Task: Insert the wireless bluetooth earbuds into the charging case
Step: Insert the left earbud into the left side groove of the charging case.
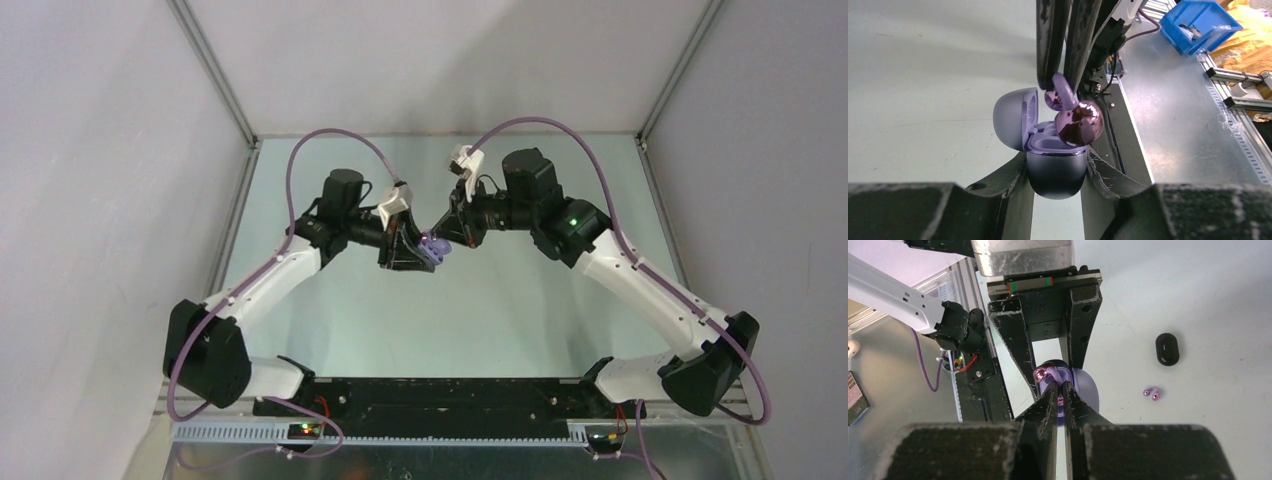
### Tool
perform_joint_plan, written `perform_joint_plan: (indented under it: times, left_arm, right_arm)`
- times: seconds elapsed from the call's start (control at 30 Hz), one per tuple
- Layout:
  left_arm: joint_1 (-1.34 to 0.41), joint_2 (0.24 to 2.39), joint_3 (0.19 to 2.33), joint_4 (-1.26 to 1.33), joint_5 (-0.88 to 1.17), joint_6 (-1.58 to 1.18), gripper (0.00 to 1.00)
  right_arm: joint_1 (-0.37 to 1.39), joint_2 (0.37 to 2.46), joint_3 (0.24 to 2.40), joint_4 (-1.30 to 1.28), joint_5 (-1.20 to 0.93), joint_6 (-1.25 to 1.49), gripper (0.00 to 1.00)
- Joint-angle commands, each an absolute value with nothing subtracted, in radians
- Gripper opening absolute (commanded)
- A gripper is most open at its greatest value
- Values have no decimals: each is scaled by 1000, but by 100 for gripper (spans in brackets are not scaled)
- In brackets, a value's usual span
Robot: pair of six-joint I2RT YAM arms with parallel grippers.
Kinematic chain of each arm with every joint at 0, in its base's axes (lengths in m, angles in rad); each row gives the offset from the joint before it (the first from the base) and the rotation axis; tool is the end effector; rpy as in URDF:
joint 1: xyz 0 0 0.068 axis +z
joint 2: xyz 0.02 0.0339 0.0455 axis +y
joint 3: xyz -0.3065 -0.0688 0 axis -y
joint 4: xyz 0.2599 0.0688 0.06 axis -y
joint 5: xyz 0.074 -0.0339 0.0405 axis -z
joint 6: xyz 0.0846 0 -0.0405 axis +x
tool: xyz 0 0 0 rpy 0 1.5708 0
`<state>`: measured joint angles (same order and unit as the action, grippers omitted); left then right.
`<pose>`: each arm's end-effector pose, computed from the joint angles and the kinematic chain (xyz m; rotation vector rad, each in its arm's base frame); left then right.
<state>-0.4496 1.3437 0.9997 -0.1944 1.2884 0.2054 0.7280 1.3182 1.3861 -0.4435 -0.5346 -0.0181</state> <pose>0.2346 -0.2034 0.3309 1.3204 1.4741 -1.4830 0.2215 0.2552 0.4339 -1.0689 1.7151 0.9801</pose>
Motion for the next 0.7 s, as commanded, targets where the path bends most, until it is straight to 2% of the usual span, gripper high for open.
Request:
perform_joint_plan:
  times: [0.0, 0.67]
  left_arm:
    - [-456, 1302, 1043, -217, 1325, 250, 0]
    - [-455, 1303, 1059, -233, 1320, 242, 0]
  right_arm:
    - [740, 1328, 1372, -418, -524, -9, 8]
    - [764, 1342, 1342, -412, -467, -14, 6]
